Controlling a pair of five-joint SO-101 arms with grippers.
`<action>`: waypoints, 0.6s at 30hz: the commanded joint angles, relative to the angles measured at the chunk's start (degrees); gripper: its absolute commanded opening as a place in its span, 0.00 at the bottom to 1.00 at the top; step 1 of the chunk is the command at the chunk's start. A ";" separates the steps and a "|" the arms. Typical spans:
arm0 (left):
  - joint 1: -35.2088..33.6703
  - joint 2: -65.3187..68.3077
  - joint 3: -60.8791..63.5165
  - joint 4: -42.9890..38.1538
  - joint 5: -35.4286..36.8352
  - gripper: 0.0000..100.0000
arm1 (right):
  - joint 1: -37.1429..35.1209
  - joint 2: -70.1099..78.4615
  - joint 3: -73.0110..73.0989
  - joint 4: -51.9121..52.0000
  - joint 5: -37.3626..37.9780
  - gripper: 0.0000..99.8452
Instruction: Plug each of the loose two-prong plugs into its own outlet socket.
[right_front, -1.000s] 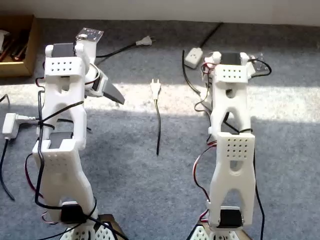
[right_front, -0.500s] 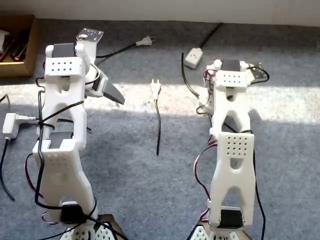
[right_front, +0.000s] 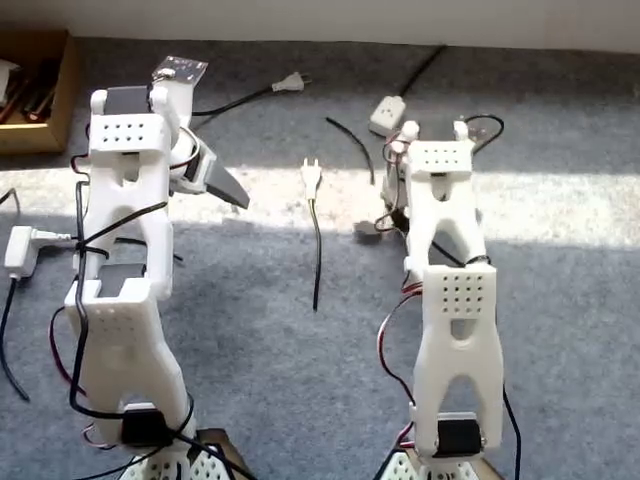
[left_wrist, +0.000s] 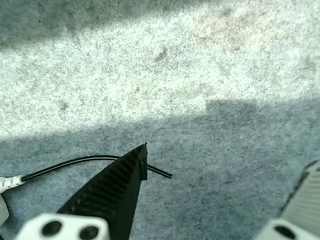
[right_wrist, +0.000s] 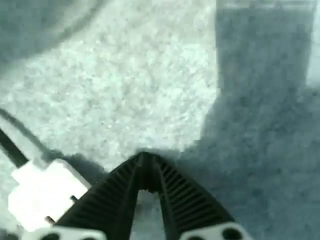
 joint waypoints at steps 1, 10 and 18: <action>0.66 -1.10 -0.22 -2.02 -0.79 0.45 | -4.70 -11.12 12.44 2.59 8.35 0.00; 9.01 -1.01 -0.31 -2.46 -5.63 0.45 | -7.78 -51.56 40.31 1.27 18.90 0.00; 18.95 -1.01 -0.40 -8.70 -5.63 0.45 | 13.58 -64.84 72.04 -15.69 27.16 0.00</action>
